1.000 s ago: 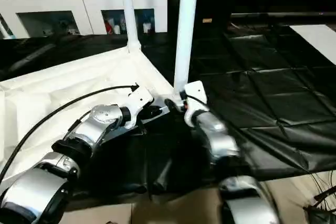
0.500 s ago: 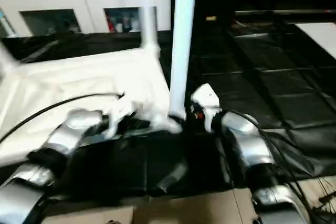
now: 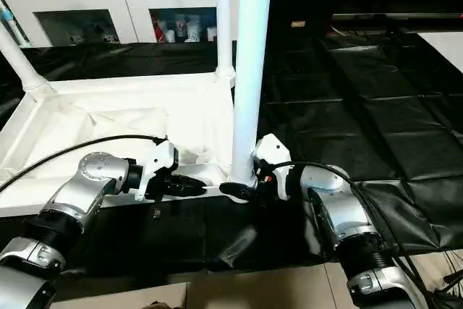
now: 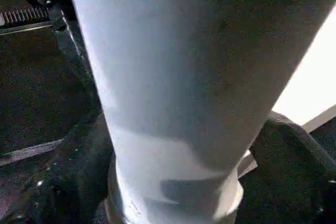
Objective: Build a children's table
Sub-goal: Rotate leg to tighten
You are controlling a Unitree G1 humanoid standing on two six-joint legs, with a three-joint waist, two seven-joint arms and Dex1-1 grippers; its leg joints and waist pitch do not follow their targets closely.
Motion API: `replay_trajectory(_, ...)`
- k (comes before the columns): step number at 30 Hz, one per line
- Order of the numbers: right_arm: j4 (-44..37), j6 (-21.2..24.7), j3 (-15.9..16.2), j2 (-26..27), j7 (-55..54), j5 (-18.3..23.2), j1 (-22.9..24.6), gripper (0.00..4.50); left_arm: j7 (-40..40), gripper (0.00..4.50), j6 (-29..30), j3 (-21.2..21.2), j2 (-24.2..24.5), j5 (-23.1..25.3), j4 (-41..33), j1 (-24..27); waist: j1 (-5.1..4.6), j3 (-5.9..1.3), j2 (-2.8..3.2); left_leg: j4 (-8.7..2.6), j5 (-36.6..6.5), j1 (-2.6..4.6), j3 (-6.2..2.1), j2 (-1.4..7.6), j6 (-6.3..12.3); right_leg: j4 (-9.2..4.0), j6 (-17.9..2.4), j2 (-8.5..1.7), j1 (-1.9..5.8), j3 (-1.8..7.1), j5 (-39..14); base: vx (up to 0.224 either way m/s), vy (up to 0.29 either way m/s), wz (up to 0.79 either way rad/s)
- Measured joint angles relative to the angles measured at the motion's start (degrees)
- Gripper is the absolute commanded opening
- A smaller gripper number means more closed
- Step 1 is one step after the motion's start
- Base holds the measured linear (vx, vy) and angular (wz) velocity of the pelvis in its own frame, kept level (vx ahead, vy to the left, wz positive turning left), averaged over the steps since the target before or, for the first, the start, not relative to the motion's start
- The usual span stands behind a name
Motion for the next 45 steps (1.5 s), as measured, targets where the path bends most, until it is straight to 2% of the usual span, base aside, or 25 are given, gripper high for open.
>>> replay_trajectory(7,0.15,-0.23,0.48,-0.01,0.97,-0.03,-0.09,3.0,-0.04,0.0,0.8,0.04,0.2,-0.24,-0.33,0.13,0.01,0.0,0.0,0.02,0.0,-0.02,0.0,0.0,0.01,0.0,0.0,0.0,0.0,0.0,0.0,0.0,0.0,0.0)
replay_trajectory(11,0.15,-0.25,0.62,0.02,1.0,-0.02,-0.09,2.81,-0.04,0.0,1.04,0.09,0.54,-0.26,-0.9,0.46,-0.04,0.0,0.0,0.03,0.0,-0.02,0.0,0.0,0.01,0.0,0.0,0.0,0.0,0.0,0.0,0.0,0.0,0.0)
replay_trajectory(23,0.64,-0.16,0.34,1.43,-0.36,0.0,-0.07,2.67,0.16,0.0,2.05,0.36,1.0,-0.44,-1.59,0.91,-0.52,0.0,-0.02,0.08,0.01,0.0,0.0,0.05,0.01,0.05,0.0,0.03,0.0,-0.01,0.0,0.0,0.0,0.0)
replay_trajectory(26,2.02,-0.24,-0.69,4.23,-6.01,-0.75,-0.19,2.67,2.77,0.0,0.84,0.9,0.43,0.19,0.67,0.0,-1.14,0.0,-0.04,0.15,0.0,0.05,0.0,0.05,0.0,0.16,-0.02,0.04,0.01,0.0,0.01,0.0,0.0,0.0)
replay_trajectory(30,4.17,2.28,-3.79,8.93,-16.51,-1.27,-0.91,2.66,9.28,0.0,-0.33,1.07,-2.6,1.83,6.38,-3.44,-1.48,-0.02,-0.06,0.28,0.01,0.18,-0.02,-0.01,0.0,0.15,-0.07,0.01,0.21,0.12,0.05,0.0,0.0,0.0)
replay_trajectory(35,8.23,4.79,-6.57,14.06,-29.73,-3.55,-4.46,2.66,17.14,0.0,0.41,1.52,-5.84,3.69,10.94,-6.76,-1.81,-0.04,-0.15,0.28,0.01,0.32,-0.02,-0.05,-0.01,0.15,-0.07,0.01,0.29,0.19,0.06,0.0,0.0,0.0)
replay_trajectory(40,16.49,5.11,-11.52,19.37,-48.9,-4.74,-10.68,2.66,29.58,0.0,1.37,1.7,-11.87,6.05,17.23,-11.46,-1.64,-0.05,-0.17,0.28,0.02,0.28,-0.03,-0.11,-0.02,0.12,-0.07,-0.02,0.32,0.22,0.06,0.0,0.0,0.0)
replay_trajectory(45,18.87,2.88,-12.6,20.31,-53.27,-5.09,-11.75,2.66,32.16,0.0,1.02,1.69,-13.64,6.53,18.67,-12.51,-1.39,-0.06,-0.15,0.15,0.0,0.22,-0.04,-0.17,0.0,0.02,-0.06,-0.06,0.32,0.17,0.06,0.0,0.0,0.0)
